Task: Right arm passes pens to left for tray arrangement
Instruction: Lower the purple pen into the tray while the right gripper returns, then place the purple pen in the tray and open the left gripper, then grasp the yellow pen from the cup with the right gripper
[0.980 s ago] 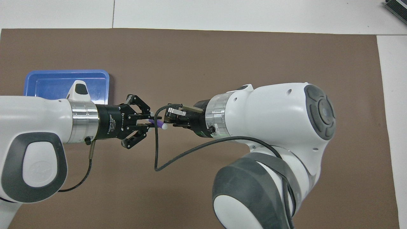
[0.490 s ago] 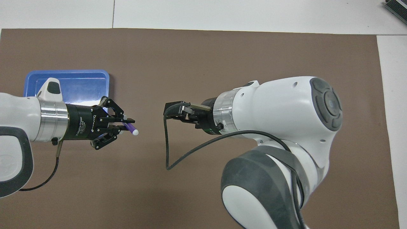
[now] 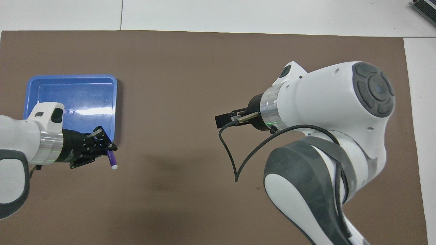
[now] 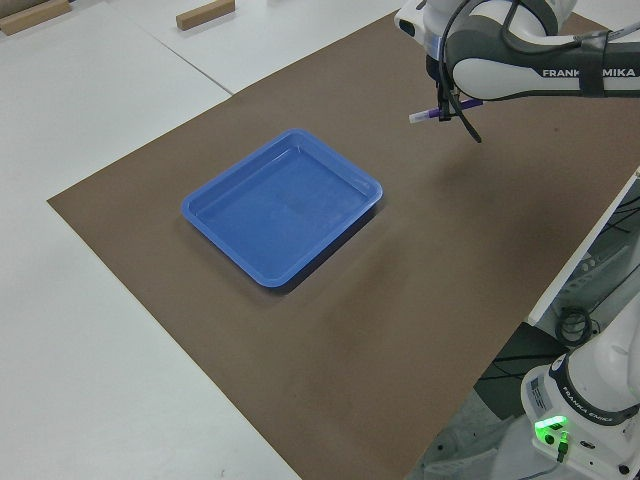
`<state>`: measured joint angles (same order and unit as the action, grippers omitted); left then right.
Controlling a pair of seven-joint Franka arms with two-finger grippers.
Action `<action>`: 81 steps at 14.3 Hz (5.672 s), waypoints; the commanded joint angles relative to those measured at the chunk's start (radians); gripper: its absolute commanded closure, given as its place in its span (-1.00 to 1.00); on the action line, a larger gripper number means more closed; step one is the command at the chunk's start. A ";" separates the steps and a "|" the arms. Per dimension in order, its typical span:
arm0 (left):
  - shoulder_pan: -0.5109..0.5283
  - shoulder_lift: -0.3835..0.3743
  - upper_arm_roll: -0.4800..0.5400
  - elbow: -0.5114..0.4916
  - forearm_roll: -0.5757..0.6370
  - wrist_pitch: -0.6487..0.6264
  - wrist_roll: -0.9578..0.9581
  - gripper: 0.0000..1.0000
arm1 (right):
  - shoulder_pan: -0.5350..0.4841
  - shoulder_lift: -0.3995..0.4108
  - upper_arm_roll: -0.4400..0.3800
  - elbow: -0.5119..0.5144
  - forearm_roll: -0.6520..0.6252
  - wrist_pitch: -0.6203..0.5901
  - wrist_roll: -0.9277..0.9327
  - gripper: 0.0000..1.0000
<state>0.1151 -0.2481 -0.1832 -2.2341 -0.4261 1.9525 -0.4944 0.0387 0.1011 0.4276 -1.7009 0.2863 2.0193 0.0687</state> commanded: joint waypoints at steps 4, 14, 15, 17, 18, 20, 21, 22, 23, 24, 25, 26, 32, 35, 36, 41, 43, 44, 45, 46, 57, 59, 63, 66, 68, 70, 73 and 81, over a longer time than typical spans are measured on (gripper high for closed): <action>0.090 0.078 -0.010 -0.018 0.321 0.163 0.286 1.00 | -0.111 0.002 0.003 -0.006 -0.150 0.001 -0.413 -1.00; 0.095 0.309 -0.009 0.063 0.395 0.417 0.444 1.00 | -0.259 0.087 0.000 -0.037 -0.346 0.045 -0.624 -1.00; 0.093 0.329 -0.009 0.067 0.395 0.451 0.456 1.00 | -0.276 0.101 0.000 -0.037 -0.354 0.055 -0.625 -1.00; 0.090 0.358 -0.010 0.067 0.395 0.502 0.462 1.00 | -0.293 0.138 0.002 -0.048 -0.355 0.096 -0.625 -1.00; 0.087 0.372 -0.010 0.068 0.395 0.516 0.462 1.00 | -0.307 0.153 0.002 -0.055 -0.358 0.108 -0.629 -1.00; 0.086 0.418 -0.012 0.071 0.395 0.589 0.462 1.00 | -0.339 0.186 0.002 -0.062 -0.361 0.133 -0.654 -1.00; 0.086 0.443 -0.012 0.074 0.397 0.623 0.462 1.00 | -0.342 0.199 0.000 -0.062 -0.361 0.136 -0.656 -1.00; 0.086 0.460 -0.012 0.079 0.395 0.644 0.462 1.00 | -0.350 0.207 0.000 -0.062 -0.363 0.140 -0.655 -1.00; 0.086 0.466 -0.013 0.079 0.395 0.654 0.462 1.00 | -0.353 0.210 0.000 -0.063 -0.375 0.157 -0.655 -1.00; 0.083 0.467 -0.013 0.077 0.395 0.657 0.462 1.00 | -0.355 0.212 0.000 -0.072 -0.394 0.173 -0.656 -1.00; 0.077 0.469 -0.013 0.076 0.395 0.657 0.462 1.00 | -0.362 0.212 0.000 -0.074 -0.409 0.180 -0.658 -0.98; 0.075 0.475 -0.013 0.076 0.395 0.658 0.461 1.00 | -0.365 0.221 0.000 -0.074 -0.417 0.186 -0.658 -0.97; 0.052 0.495 -0.012 0.067 0.395 0.666 0.464 1.00 | -0.384 0.238 0.002 -0.092 -0.417 0.210 -0.665 -0.72; 0.063 0.497 -0.012 0.070 0.395 0.671 0.513 1.00 | -0.401 0.239 0.003 -0.121 -0.417 0.237 -0.672 -0.65; 0.060 0.498 -0.012 0.068 0.395 0.671 0.513 1.00 | -0.402 0.238 0.003 -0.128 -0.417 0.243 -0.672 -0.52; 0.058 0.500 -0.013 0.067 0.394 0.668 0.504 0.86 | -0.401 0.238 0.005 -0.126 -0.417 0.243 -0.672 0.15; 0.060 0.500 -0.013 0.067 0.394 0.668 0.504 0.74 | -0.402 0.238 0.005 -0.125 -0.417 0.242 -0.672 0.16; 0.061 0.500 -0.013 0.067 0.394 0.666 0.504 0.69 | -0.402 0.239 0.005 -0.125 -0.417 0.243 -0.672 0.15; 0.061 0.500 -0.013 0.067 0.394 0.666 0.502 0.53 | -0.402 0.239 0.005 -0.123 -0.417 0.242 -0.672 0.13; 0.061 0.500 -0.013 0.067 0.394 0.666 0.504 0.31 | -0.404 0.239 0.003 -0.121 -0.417 0.243 -0.672 0.08; 0.067 0.484 -0.013 0.083 0.394 0.628 0.502 -1.00 | -0.404 0.246 0.005 -0.111 -0.414 0.262 -0.670 0.16; 0.083 0.463 -0.012 0.085 0.394 0.626 0.502 -1.00 | -0.404 0.244 0.006 -0.109 -0.408 0.262 -0.668 0.08; 0.087 0.432 -0.006 0.103 0.394 0.625 0.513 -1.00 | -0.404 0.249 0.006 -0.100 -0.406 0.272 -0.662 -0.06; 0.115 0.403 -0.006 0.105 0.394 0.622 0.516 -1.00 | -0.404 0.259 0.005 -0.102 -0.406 0.291 -0.665 -0.06; 0.113 0.333 -0.007 0.106 0.394 0.571 0.525 -1.00 | -0.404 0.259 0.006 -0.102 -0.406 0.282 -0.665 0.05; 0.101 0.279 -0.010 0.169 0.394 0.408 0.513 -1.00 | -0.404 0.259 0.006 -0.103 -0.406 0.283 -0.664 0.20; 0.090 0.218 -0.021 0.315 0.385 0.156 0.478 -1.00 | -0.404 0.259 0.006 -0.102 -0.406 0.274 -0.665 0.31; 0.041 0.142 -0.048 0.407 0.385 -0.029 0.441 -1.00 | -0.405 0.258 0.006 -0.094 -0.403 0.239 -0.668 1.00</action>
<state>0.1614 -0.1081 -0.2366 -1.8301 -0.0537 1.9448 -0.0419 -0.3451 0.3501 0.4220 -1.8004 -0.1070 2.2847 -0.5837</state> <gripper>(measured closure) 0.000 0.811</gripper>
